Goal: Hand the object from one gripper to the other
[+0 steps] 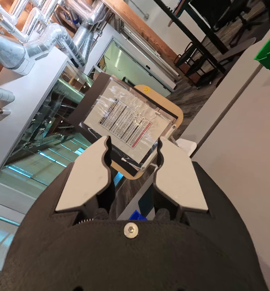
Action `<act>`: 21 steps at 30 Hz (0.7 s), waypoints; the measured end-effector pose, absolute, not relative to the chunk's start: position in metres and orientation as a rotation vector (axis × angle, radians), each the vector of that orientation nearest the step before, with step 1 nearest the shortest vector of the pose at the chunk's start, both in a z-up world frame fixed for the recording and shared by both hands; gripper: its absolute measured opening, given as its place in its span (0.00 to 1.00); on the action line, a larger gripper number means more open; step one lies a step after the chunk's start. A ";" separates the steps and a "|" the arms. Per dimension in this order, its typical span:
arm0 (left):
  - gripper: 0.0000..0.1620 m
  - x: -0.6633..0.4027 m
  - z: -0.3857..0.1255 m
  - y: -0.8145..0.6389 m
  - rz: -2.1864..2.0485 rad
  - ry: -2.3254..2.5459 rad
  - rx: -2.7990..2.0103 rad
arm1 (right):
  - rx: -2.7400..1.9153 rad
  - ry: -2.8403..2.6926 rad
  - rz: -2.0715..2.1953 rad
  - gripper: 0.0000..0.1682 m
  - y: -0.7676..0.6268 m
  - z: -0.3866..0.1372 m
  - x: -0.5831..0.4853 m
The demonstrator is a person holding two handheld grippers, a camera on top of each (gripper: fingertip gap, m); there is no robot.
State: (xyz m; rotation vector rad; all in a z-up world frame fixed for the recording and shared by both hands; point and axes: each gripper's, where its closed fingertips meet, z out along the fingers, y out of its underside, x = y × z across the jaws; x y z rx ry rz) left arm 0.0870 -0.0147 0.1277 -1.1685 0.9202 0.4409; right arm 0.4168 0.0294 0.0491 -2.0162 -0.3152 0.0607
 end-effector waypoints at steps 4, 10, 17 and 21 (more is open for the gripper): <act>0.33 0.067 0.134 -0.011 0.464 0.884 -1.205 | -2.228 0.006 0.207 0.19 0.014 -0.012 0.506; 0.32 0.057 0.134 -0.007 0.492 0.869 -1.226 | -2.334 0.143 0.309 0.19 -0.004 -0.054 0.544; 0.31 0.061 0.126 -0.003 0.514 0.896 -1.246 | -2.092 0.089 0.305 0.19 0.040 -0.023 0.529; 0.30 0.057 0.123 0.000 0.537 0.900 -1.264 | -2.117 0.094 0.078 0.36 0.062 -0.038 0.539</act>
